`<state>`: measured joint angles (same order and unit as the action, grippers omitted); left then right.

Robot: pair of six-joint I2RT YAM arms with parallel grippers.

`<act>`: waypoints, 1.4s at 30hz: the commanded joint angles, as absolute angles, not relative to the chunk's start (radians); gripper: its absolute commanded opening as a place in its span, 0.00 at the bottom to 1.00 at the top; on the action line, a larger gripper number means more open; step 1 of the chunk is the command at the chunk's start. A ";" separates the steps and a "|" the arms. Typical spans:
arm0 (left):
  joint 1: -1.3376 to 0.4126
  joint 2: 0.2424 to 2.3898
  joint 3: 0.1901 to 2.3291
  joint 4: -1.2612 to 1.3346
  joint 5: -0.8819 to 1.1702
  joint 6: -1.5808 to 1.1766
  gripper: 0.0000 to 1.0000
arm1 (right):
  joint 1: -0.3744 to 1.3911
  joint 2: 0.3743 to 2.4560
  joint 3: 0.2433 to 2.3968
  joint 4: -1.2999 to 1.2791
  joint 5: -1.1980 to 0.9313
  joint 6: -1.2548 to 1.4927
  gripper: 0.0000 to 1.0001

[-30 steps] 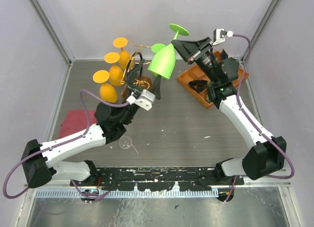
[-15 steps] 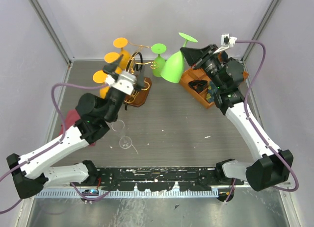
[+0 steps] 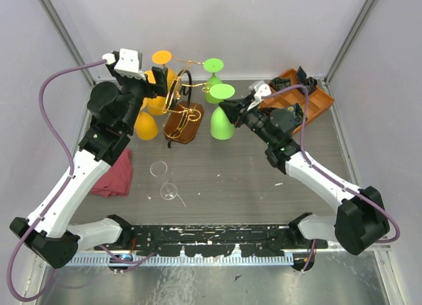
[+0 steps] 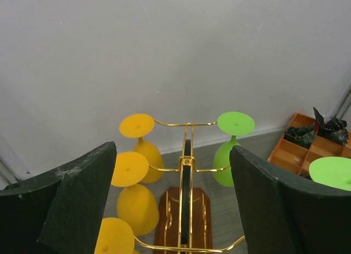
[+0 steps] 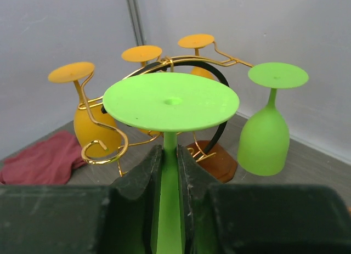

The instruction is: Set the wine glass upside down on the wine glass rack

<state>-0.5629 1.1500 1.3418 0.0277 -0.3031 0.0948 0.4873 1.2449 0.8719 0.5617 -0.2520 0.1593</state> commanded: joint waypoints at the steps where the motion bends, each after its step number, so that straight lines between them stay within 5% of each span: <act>1: -0.541 1.149 1.338 -0.013 -0.247 0.018 0.91 | 0.522 1.273 0.827 0.822 -0.246 -0.004 0.01; 42: -0.445 1.143 1.343 -0.043 -0.239 0.130 0.93 | 0.568 1.814 1.052 1.252 -0.259 0.021 0.01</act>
